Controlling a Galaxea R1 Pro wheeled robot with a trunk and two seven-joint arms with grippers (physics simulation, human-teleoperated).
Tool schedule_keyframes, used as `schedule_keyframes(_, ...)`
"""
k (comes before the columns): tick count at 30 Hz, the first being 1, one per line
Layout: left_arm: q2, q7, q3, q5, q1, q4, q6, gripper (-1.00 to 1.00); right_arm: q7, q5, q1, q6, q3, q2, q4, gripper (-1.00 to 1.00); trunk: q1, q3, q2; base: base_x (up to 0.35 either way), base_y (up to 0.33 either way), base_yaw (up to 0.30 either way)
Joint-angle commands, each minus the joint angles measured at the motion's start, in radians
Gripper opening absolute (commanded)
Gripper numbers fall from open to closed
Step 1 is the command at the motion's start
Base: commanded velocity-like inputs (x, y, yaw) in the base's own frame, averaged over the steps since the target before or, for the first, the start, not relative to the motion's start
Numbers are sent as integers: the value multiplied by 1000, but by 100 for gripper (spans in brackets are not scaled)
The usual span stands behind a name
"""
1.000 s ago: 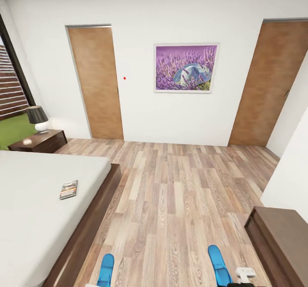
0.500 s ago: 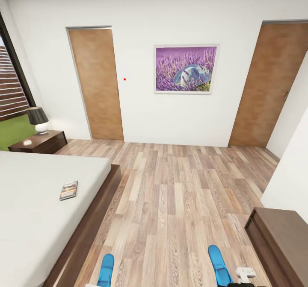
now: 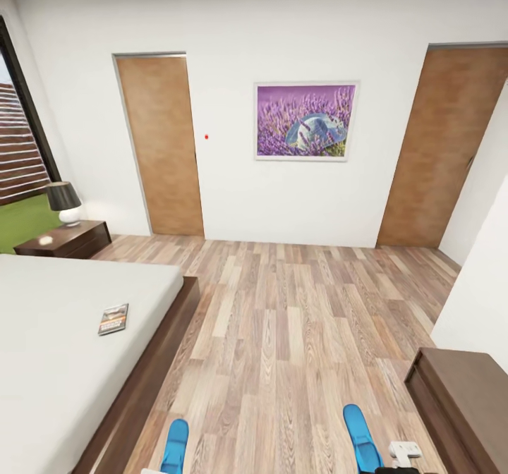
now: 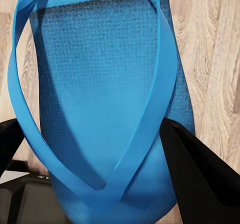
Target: In the bedroom, move the book from the bed onto either nightstand, and place the two sandals side by side next to the bed.
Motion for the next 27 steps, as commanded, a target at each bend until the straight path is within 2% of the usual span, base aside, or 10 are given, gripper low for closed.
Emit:
schedule_keyframes(1,0,-4,8,-8,-1,1,-4,-100,5,-11,-2,-2,9,0,4,-100,1,0,-2,0,0,0)
schedule_keyframes(13,0,-4,8,-8,-1,1,-3,-100,5,-11,-1,-2,9,0,5,-100,1,19,-2,0,0,0)
schedule_keyframes(20,0,-4,8,-8,-1,1,-4,-100,4,-11,-1,-2,9,0,4,-100,1,21,-2,9,0,0)
schedule_keyframes(27,0,-4,8,-8,-1,1,-3,-100,0,-11,-2,-2,9,0,4,-100,1,21,-2,264,0,0)
